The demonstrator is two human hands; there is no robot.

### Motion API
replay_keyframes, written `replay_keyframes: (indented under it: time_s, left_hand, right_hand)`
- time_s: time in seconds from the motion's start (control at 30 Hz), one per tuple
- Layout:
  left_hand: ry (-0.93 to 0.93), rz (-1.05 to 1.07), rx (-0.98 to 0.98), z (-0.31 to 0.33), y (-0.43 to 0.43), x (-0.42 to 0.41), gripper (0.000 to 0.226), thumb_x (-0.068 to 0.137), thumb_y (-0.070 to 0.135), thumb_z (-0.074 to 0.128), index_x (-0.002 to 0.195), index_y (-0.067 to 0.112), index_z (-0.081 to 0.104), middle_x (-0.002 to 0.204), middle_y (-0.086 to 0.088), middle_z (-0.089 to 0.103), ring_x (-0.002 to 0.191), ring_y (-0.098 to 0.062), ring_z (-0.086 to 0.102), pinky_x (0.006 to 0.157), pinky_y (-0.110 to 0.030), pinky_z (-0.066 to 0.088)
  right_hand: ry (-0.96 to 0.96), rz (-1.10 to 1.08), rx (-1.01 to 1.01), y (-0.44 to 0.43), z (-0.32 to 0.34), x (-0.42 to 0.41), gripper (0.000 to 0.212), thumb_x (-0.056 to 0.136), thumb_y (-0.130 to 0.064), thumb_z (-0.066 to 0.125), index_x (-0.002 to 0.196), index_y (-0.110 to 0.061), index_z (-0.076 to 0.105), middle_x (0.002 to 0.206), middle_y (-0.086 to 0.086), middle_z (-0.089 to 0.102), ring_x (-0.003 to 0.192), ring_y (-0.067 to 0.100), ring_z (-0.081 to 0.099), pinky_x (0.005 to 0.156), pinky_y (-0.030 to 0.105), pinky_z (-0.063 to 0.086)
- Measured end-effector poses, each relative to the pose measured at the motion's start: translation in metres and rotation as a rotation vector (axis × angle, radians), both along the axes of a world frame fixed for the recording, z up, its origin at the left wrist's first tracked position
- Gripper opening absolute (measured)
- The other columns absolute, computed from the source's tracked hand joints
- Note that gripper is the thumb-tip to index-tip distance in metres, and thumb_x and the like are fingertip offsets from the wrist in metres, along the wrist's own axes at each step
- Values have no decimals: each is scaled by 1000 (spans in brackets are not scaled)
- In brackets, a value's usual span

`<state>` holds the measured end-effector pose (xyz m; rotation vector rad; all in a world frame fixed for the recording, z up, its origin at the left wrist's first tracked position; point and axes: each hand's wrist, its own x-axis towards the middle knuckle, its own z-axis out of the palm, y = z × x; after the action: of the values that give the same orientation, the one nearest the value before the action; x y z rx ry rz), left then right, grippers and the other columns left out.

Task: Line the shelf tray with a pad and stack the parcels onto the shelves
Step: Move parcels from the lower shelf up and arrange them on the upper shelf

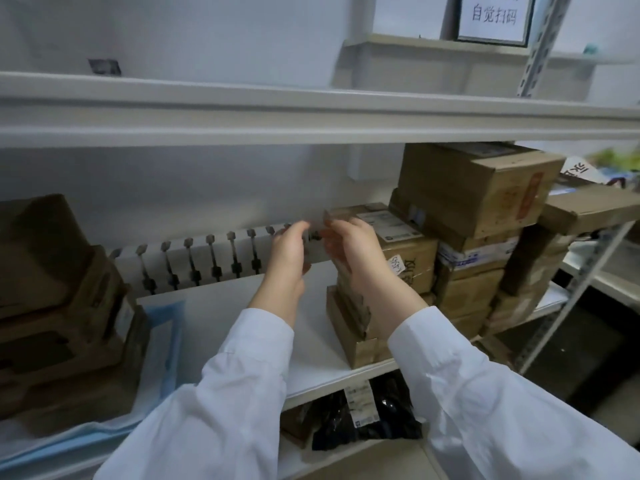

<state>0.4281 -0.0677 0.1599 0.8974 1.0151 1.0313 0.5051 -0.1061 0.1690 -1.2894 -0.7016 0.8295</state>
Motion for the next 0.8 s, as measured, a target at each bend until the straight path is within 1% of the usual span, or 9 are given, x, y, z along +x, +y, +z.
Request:
replay_keyframes:
  time_s: [0.13,0.2,0.27,0.33,0.43,0.6,0.67,0.73,0.8]
  left_hand:
    - [-12,-68,-90,-13,5,13,13,91,29,52,93,18,58,102,-7,56,106,-24,50,81,-34,37]
    - [1,-81,-106,-22,6,19,28,90,31,53,112,15,59,117,-11,57,115,-26,51,81,-36,39]
    - [13,-76,-126,-26,4,25,43,89,34,55,126,13,54,128,-13,53,114,-29,51,82,-37,41]
    - [26,-89,-156,-28,3,32,51,88,38,57,131,12,50,127,-12,52,111,-28,49,85,-38,41]
    - [63,-106,-204,-33,2,46,64,87,44,58,139,11,41,133,-13,46,124,-32,42,96,-40,39]
    - [121,-157,-282,-32,-11,70,83,86,58,54,147,9,26,149,-18,32,135,-36,32,107,-45,31]
    - [110,-212,-324,-34,-14,79,104,71,73,57,148,12,22,151,-18,30,137,-39,30,111,-52,26]
    - [74,-262,-402,-40,-15,89,136,34,88,63,145,16,32,146,-18,39,133,-43,35,108,-63,24]
    - [62,-274,-438,-53,-7,98,141,18,87,65,139,16,43,139,-18,48,128,-44,41,105,-66,23]
  right_hand:
    - [-178,-102,-72,-2,-14,17,21,91,-12,51,104,1,62,104,25,66,97,36,63,90,47,51]
    - [-265,-122,-94,-5,-18,23,20,93,-19,50,105,-9,63,110,17,66,103,33,62,93,51,50]
    - [-325,-119,-92,-6,-20,32,28,95,-27,48,118,-15,58,118,9,63,108,25,59,93,44,50]
    - [-437,-149,-100,-4,-21,44,35,96,-32,45,126,-15,54,125,7,59,114,23,55,95,39,48]
    - [-723,-212,-202,1,-23,66,45,94,-36,42,134,-15,49,135,8,51,127,27,42,107,46,36]
    - [-951,-72,-336,0,-26,95,44,97,-39,40,134,-18,50,141,8,49,133,28,38,115,43,24]
    - [-999,-43,-347,-1,-30,100,41,97,-37,40,132,-17,53,139,7,50,133,27,38,114,41,20]
    - [-1084,-26,-355,-1,-34,104,39,97,-34,39,130,-17,54,138,7,51,133,26,39,116,42,18]
    - [-1138,-1,-346,-2,-35,107,39,97,-31,38,129,-16,55,136,7,53,130,26,42,114,43,23]
